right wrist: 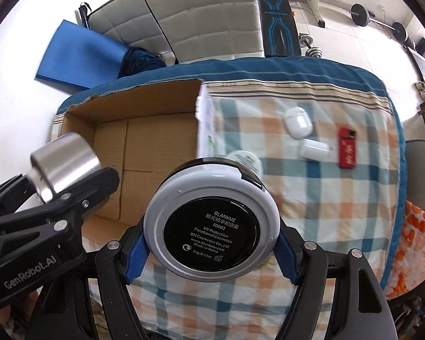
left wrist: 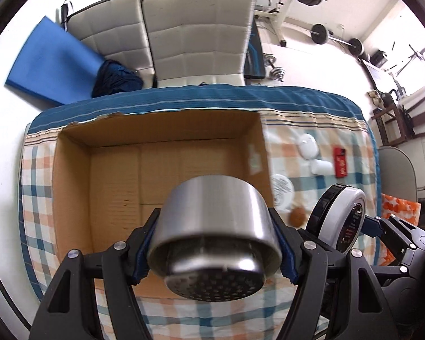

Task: Organize rigid objects
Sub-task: 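Lift and carry the strainer cup and compact toward the cardboard box with both tools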

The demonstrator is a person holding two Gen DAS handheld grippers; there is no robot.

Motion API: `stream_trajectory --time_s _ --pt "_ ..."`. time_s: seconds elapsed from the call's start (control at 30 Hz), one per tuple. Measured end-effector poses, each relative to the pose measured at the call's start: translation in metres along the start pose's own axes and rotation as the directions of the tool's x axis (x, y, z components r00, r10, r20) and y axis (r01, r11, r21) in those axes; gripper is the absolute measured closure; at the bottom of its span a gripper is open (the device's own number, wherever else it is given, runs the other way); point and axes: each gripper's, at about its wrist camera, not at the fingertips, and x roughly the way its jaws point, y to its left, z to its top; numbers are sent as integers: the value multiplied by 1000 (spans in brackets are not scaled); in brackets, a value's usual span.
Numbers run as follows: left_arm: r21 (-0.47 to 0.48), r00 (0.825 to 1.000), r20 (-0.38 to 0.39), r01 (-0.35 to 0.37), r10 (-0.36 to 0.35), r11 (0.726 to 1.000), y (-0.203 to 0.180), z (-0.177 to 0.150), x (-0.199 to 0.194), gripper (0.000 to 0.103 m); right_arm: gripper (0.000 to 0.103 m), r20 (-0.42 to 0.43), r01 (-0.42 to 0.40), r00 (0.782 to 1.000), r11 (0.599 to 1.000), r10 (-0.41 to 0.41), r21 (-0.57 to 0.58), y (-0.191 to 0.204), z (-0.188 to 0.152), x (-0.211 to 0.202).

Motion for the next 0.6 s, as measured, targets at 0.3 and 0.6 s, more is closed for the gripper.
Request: stream_trajectory --time_s 0.3,0.6 --pt "-65 999 -43 2 -4 998 78 20 32 34 26 -45 50 998 999 -50 -7 64 37 63" --pt "-146 978 -175 90 -115 985 119 38 118 44 26 -116 100 988 995 -97 19 82 65 144"
